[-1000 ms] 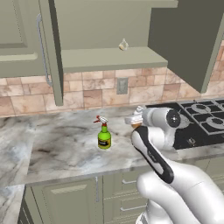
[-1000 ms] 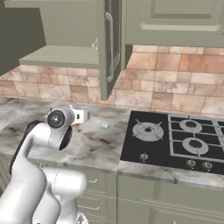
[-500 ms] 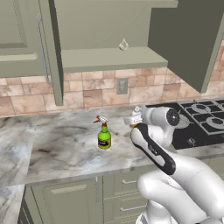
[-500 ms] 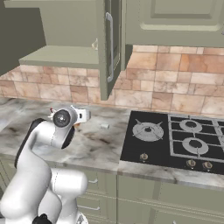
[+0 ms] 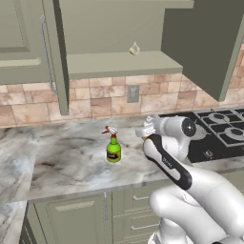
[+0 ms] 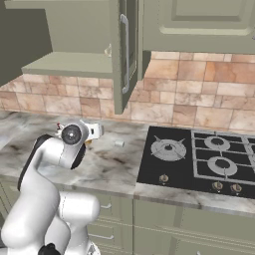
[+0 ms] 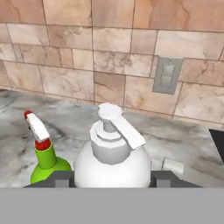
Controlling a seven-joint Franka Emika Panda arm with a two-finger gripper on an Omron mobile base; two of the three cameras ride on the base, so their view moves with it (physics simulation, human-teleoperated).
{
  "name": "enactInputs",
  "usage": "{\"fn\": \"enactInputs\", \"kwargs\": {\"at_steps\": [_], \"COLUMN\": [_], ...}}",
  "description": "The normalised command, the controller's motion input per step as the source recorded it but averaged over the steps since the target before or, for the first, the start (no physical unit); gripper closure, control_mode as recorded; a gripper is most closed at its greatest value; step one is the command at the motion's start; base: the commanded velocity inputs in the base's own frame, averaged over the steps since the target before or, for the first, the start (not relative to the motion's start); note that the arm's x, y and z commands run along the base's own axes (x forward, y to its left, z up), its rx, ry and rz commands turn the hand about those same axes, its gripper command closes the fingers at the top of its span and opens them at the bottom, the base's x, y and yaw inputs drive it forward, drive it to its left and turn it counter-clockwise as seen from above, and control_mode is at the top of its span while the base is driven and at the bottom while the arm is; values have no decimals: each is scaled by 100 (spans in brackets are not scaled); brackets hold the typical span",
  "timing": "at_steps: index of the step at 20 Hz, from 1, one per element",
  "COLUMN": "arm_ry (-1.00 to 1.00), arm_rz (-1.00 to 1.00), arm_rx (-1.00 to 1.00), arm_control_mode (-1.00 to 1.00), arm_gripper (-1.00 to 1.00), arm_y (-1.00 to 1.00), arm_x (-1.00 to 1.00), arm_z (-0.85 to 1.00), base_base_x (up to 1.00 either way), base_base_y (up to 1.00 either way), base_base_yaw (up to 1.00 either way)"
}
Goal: Pick the soap dispenser and spray from the cabinet and place them on the counter.
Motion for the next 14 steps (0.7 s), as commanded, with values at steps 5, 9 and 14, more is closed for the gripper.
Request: {"fn": "enactInputs", "kwargs": {"at_steps": [5, 9, 14], "arm_ry": [0, 0, -1], "arm_rz": [1, 1, 2], "arm_rx": [-4, 0, 3], "arm_control_mode": [-100, -100, -100], "arm_gripper": [100, 100, 100], "arm_y": [8, 3, 0], "arm_x": [6, 1, 0], "arm_z": [-43, -50, -47], "base_base_x": [0, 0, 0], "base_base_y": [0, 0, 0], "base_base_yaw": [0, 0, 0]}}
